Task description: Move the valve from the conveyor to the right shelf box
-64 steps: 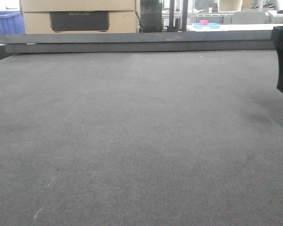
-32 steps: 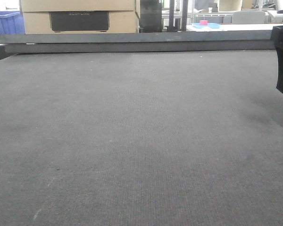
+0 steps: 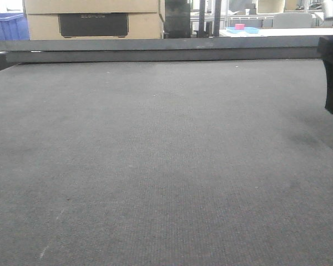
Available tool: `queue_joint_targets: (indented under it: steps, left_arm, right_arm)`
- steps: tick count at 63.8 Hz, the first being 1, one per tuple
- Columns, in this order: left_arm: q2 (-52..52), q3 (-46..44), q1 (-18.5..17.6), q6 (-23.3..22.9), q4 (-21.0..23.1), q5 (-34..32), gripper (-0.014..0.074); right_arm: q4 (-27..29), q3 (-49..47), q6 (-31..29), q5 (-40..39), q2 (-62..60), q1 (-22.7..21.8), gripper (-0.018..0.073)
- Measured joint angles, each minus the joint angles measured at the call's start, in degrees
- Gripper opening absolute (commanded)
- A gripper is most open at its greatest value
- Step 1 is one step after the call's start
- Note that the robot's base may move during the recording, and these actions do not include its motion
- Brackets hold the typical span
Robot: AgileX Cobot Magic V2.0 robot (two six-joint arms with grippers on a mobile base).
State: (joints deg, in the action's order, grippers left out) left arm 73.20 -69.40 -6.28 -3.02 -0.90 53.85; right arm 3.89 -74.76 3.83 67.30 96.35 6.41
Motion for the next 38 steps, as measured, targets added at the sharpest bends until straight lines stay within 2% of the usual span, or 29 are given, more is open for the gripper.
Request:
queue_joint_targets:
  steps: [9, 25, 30, 38]
  left_arm:
    - [0.00, 0.00, 0.00, 0.00, 0.00, 0.11, -0.0111]
    - [0.00, 0.00, 0.00, 0.00, 0.00, 0.19, -0.0111]
    - [0.00, 0.00, 0.00, 0.00, 0.00, 0.19, -0.0111]
    - [0.00, 0.00, 0.00, 0.00, 0.00, 0.19, -0.0111]
  right_arm:
    - [0.00, 0.00, 0.00, 0.00, 0.07, 0.00, 0.0435]
    - [0.00, 0.00, 0.00, 0.00, 0.07, 0.00, 0.0421]
    - [0.00, 0.00, 0.00, 0.00, 0.07, 0.00, 0.0343]
    - [0.39, 0.00, 0.00, 0.00, 0.07, 0.11, 0.0096]
